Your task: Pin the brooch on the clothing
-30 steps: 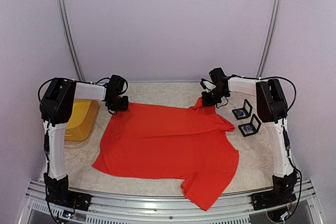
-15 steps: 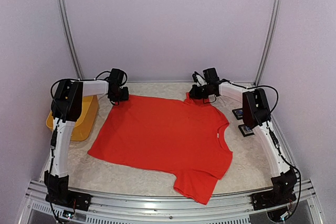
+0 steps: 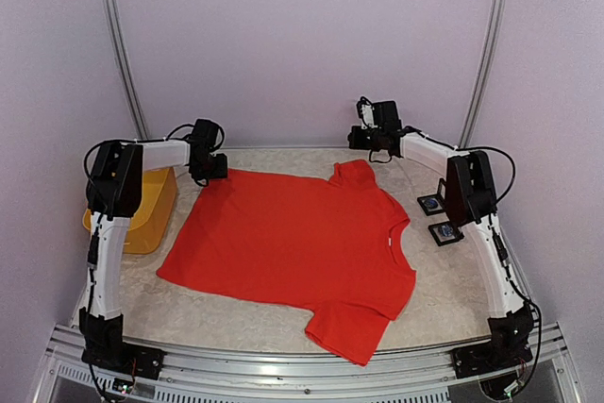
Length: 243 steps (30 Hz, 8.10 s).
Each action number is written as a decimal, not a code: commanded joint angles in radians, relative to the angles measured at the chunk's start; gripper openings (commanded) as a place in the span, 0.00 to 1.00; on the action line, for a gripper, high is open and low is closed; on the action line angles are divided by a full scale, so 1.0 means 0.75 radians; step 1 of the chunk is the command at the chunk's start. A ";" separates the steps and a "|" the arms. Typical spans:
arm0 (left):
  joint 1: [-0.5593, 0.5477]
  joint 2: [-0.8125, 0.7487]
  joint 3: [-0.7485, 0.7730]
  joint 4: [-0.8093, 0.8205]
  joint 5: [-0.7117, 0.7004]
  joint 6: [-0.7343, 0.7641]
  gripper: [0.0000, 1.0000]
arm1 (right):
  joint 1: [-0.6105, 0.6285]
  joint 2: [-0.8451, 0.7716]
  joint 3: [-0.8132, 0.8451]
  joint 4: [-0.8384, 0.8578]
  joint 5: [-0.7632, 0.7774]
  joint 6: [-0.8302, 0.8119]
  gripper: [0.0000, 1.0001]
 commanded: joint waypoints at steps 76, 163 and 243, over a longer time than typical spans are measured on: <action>-0.371 -1.162 -1.641 0.192 -0.041 -0.419 0.47 | 0.549 -1.308 -1.993 -0.398 0.022 -0.036 0.00; -0.428 -0.961 -1.044 0.105 -0.058 -0.162 0.98 | -0.273 -0.785 -1.234 -0.511 0.469 -0.364 0.70; -0.407 -0.942 -1.038 0.063 -0.006 -0.109 0.97 | -0.270 -0.939 -1.293 -0.678 0.529 -0.429 0.10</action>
